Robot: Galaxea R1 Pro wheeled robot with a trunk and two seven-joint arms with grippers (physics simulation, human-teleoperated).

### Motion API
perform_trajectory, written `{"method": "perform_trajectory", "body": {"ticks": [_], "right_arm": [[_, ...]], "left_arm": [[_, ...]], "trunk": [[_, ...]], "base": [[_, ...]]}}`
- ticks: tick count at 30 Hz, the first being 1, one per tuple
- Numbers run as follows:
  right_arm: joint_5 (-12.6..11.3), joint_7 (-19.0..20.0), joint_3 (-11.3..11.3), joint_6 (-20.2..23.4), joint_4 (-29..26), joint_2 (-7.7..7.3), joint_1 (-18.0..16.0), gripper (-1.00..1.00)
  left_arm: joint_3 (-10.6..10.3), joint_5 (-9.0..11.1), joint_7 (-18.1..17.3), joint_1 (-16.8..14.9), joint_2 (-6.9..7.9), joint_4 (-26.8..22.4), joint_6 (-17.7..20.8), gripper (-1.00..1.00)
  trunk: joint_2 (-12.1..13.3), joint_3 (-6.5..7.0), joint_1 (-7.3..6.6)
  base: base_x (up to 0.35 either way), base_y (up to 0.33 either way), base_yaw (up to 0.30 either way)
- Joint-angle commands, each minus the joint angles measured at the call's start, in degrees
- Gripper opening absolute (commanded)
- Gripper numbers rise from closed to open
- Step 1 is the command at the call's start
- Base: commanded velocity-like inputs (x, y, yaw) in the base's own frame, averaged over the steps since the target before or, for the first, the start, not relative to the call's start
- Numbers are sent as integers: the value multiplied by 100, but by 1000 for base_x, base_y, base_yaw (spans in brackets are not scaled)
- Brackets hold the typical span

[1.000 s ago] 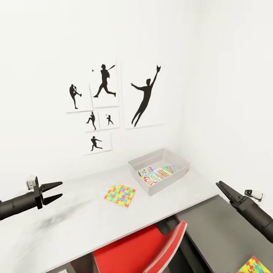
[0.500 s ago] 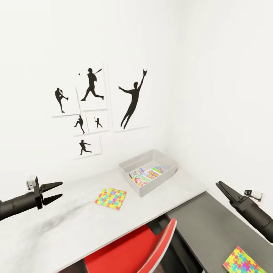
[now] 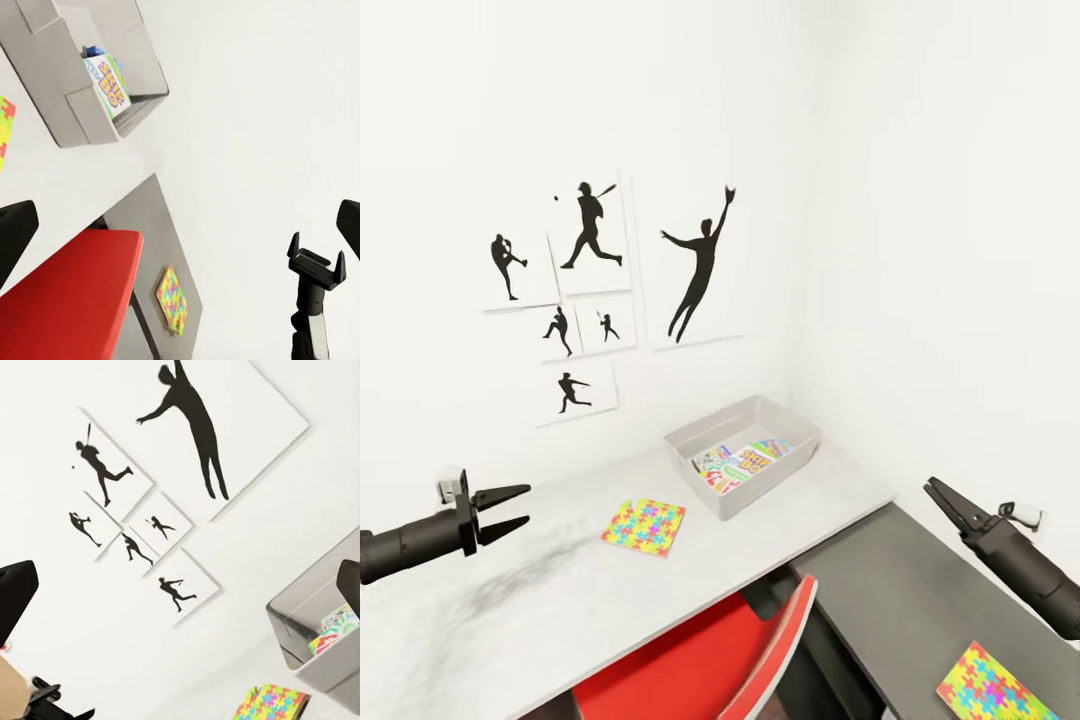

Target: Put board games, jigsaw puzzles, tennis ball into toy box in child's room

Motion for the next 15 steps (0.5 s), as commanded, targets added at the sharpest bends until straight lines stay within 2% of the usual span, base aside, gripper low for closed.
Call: {"method": "perform_trajectory", "body": {"ticks": [1, 15], "right_arm": [[-15, 3, -3, 32, 1, 7, -7, 100], [-14, -142, -8, 41, 8, -19, -9, 100]], "left_arm": [[-3, -22, -31, -5, 0, 2, 25, 100], [-17, -17, -28, -5, -7, -6, 25, 100]], "trunk": [[-13, -13, 4], [-13, -13, 4]], "base": [[0, 0, -138], [-75, 0, -257]]}}
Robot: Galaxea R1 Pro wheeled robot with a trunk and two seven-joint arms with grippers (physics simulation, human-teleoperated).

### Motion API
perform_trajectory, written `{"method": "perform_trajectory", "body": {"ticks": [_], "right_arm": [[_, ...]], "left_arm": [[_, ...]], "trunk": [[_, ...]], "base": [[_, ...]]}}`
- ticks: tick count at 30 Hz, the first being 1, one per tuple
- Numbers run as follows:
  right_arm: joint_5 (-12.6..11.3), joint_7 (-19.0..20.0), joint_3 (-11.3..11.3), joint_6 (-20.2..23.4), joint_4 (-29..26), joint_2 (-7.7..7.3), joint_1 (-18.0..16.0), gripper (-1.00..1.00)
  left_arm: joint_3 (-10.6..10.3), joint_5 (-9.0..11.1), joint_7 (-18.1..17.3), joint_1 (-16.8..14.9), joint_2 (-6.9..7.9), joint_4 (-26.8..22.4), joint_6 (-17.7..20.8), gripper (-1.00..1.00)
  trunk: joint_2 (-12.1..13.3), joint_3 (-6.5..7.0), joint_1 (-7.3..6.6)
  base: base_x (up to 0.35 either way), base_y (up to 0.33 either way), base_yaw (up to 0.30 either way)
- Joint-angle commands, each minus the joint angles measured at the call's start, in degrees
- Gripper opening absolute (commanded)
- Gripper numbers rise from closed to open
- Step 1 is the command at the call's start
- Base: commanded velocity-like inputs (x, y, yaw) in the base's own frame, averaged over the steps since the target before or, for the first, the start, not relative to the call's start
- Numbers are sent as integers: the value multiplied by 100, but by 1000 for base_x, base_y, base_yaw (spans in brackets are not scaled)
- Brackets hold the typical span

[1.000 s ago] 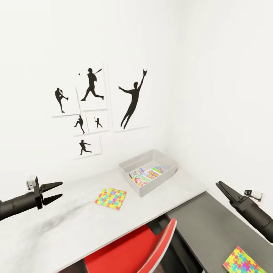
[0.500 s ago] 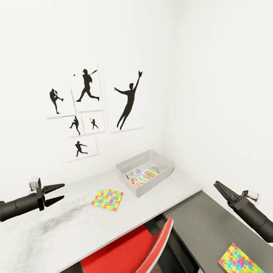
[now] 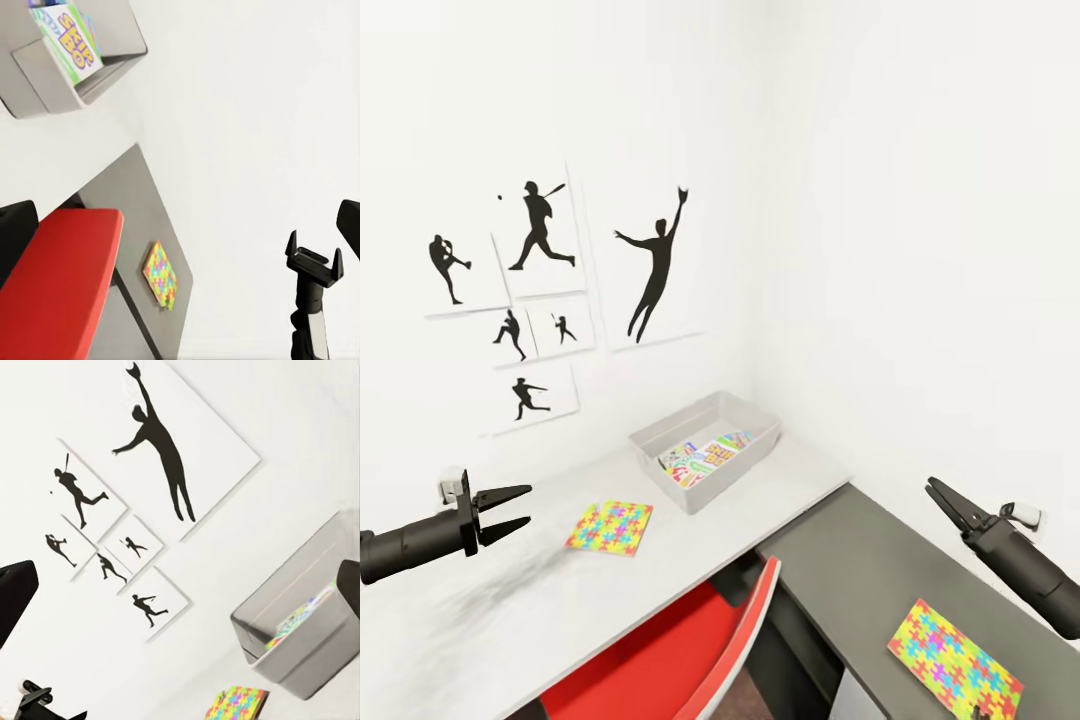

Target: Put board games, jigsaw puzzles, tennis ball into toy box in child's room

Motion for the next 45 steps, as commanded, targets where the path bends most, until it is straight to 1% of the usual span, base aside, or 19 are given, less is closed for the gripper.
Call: {"method": "perform_trajectory", "body": {"ticks": [1, 39, 45], "right_arm": [[-13, 8, -4, 31, 2, 0, -8, 100], [-30, -27, -20, 31, 10, -9, -8, 100], [-31, -127, -20, 31, 10, -9, -8, 100]], "left_arm": [[7, -21, -29, -3, 1, 0, 24, 100], [16, -24, -16, -21, -1, -9, 19, 100], [16, -23, -5, -22, -5, -6, 13, 100]], "trunk": [[-13, -13, 4], [-13, -13, 4], [-13, -13, 4]], "base": [[-15, 0, -280], [-1, 0, -280], [0, 0, -280]]}}
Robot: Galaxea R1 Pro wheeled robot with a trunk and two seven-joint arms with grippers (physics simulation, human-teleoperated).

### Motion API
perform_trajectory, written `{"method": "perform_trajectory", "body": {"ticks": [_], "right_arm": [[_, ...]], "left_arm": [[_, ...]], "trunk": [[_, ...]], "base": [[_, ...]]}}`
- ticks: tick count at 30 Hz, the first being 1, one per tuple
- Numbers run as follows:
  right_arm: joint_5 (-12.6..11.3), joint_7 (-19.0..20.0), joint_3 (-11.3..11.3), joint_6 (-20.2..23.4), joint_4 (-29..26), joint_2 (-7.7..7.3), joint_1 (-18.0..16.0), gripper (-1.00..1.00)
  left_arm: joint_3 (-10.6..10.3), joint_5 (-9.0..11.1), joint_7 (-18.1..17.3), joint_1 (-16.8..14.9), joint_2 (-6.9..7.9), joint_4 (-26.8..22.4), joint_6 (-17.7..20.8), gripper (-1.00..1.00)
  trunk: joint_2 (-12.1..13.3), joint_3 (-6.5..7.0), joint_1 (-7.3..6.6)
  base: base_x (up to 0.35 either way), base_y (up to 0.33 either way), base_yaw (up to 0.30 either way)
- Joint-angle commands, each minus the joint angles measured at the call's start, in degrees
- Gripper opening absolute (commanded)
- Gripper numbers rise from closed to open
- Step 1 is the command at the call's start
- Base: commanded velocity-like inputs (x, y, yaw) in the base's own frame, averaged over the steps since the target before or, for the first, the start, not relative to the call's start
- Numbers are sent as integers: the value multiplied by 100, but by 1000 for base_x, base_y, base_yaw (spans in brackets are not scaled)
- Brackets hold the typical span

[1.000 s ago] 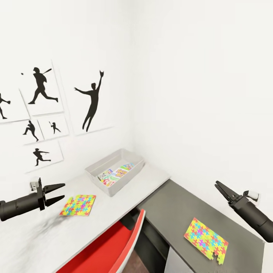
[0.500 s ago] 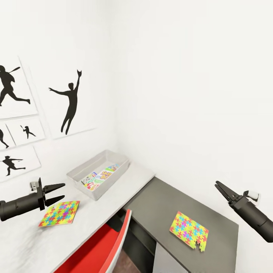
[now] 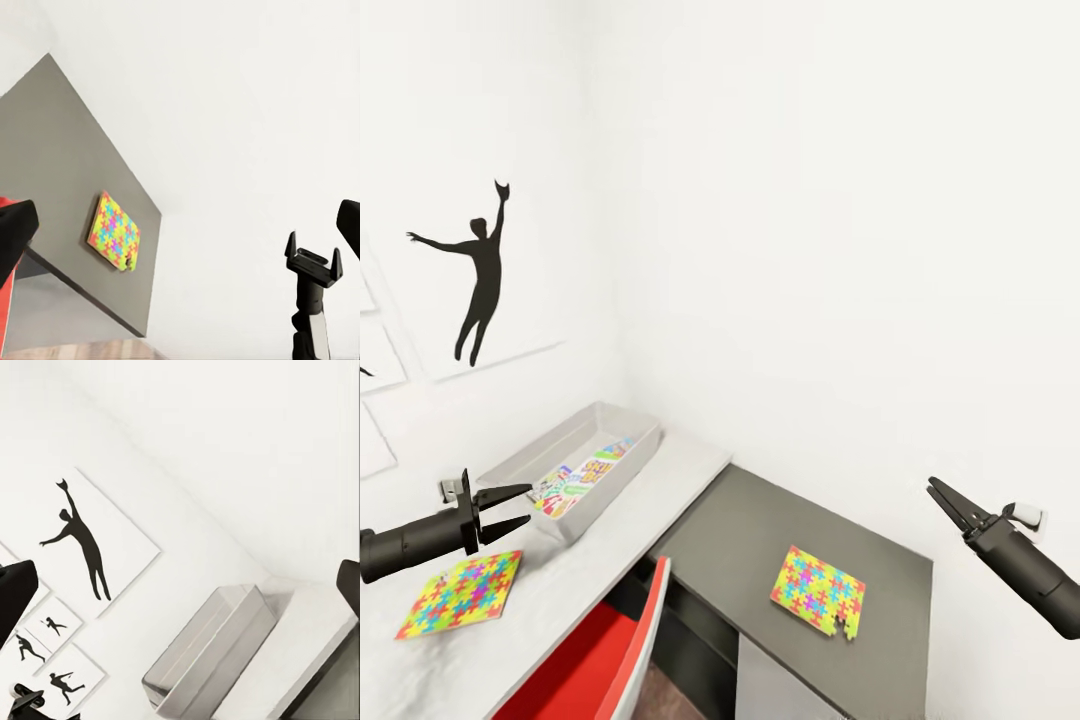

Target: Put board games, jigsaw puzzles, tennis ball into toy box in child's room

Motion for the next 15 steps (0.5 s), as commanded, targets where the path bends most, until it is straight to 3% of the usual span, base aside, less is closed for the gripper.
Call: {"method": "perform_trajectory", "body": {"ticks": [1, 7, 15], "right_arm": [[-13, -9, -3, 31, 2, 0, -8, 100], [-6, -121, -8, 35, 2, -5, -8, 100], [-20, -150, -25, 46, 10, -16, -8, 100]], "left_arm": [[6, -19, -28, -2, -1, 3, 24, 100], [-13, -16, -20, -2, -16, 6, 18, 100], [-269, -38, -5, -47, -249, 1, 2, 100]], "trunk": [[-13, -13, 4], [-13, -13, 4], [-13, -13, 4]], "base": [[0, 0, -280], [0, 0, -280], [0, 0, -280]]}}
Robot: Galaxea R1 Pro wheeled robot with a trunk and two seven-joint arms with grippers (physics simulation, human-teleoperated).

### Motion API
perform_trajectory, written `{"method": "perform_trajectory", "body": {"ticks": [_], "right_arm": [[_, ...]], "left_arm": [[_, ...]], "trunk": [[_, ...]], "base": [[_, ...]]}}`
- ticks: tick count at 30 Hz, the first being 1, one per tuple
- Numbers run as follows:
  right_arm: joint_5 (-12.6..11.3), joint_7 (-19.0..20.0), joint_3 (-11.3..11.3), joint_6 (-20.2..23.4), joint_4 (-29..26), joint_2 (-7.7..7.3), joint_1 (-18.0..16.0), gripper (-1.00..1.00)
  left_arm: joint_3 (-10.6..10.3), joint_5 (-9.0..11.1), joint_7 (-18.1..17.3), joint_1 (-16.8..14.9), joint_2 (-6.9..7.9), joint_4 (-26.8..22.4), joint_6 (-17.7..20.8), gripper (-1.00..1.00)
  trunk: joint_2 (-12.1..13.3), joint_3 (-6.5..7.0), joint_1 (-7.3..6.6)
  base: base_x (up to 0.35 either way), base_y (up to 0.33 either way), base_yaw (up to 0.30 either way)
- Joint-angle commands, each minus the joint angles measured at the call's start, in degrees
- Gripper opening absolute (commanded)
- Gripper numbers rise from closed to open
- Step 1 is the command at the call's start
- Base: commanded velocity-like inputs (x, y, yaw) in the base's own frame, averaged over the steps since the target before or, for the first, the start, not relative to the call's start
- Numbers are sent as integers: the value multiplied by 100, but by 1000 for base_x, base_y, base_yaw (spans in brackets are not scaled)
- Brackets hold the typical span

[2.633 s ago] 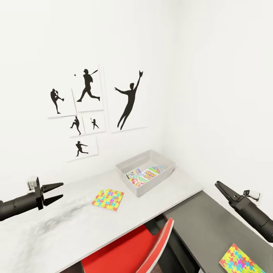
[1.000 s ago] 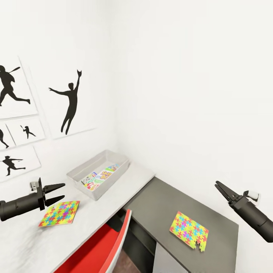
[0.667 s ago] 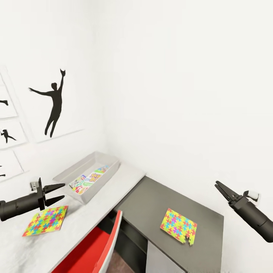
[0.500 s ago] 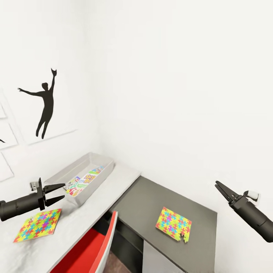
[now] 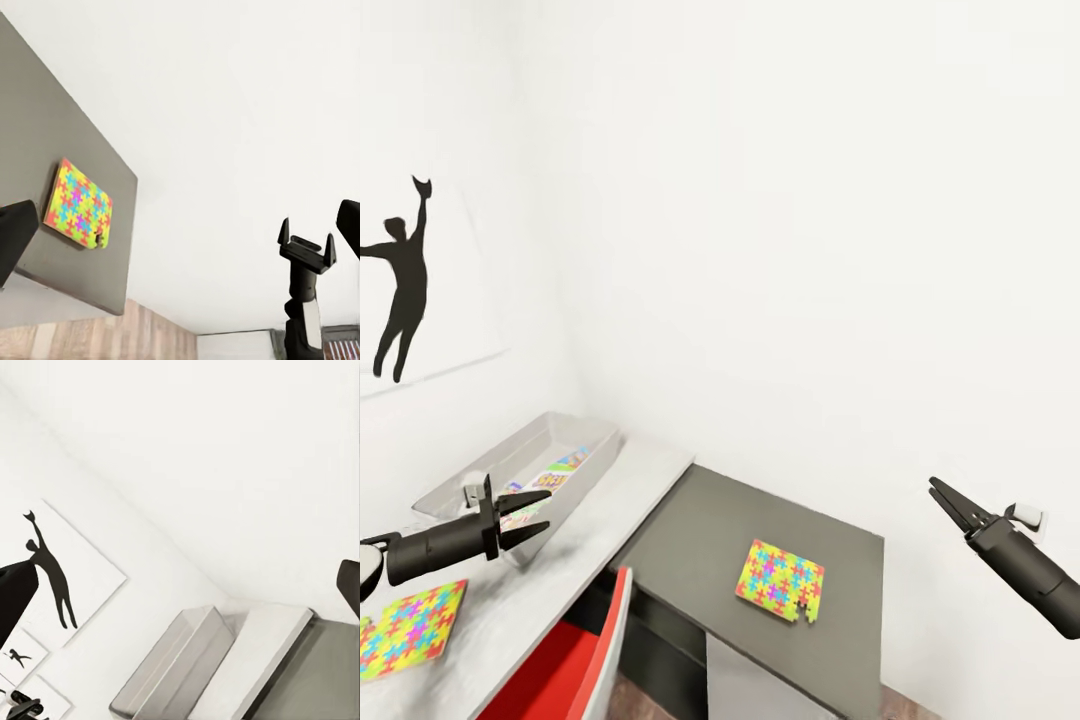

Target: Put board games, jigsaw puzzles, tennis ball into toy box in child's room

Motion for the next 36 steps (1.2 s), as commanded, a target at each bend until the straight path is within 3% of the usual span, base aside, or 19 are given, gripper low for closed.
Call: {"method": "perform_trajectory", "body": {"ticks": [1, 36], "right_arm": [[-12, 8, -4, 29, 0, 0, -6, 100], [-7, -8, -1, 16, 102, -1, -6, 100]], "left_arm": [[-18, -17, -38, -9, -1, 4, 10, 100], [-41, -23, -30, -23, -23, 10, 4, 100]], "trunk": [[-13, -13, 4], [-13, 44, 4]], "base": [[0, 0, -280], [0, 0, -281]]}}
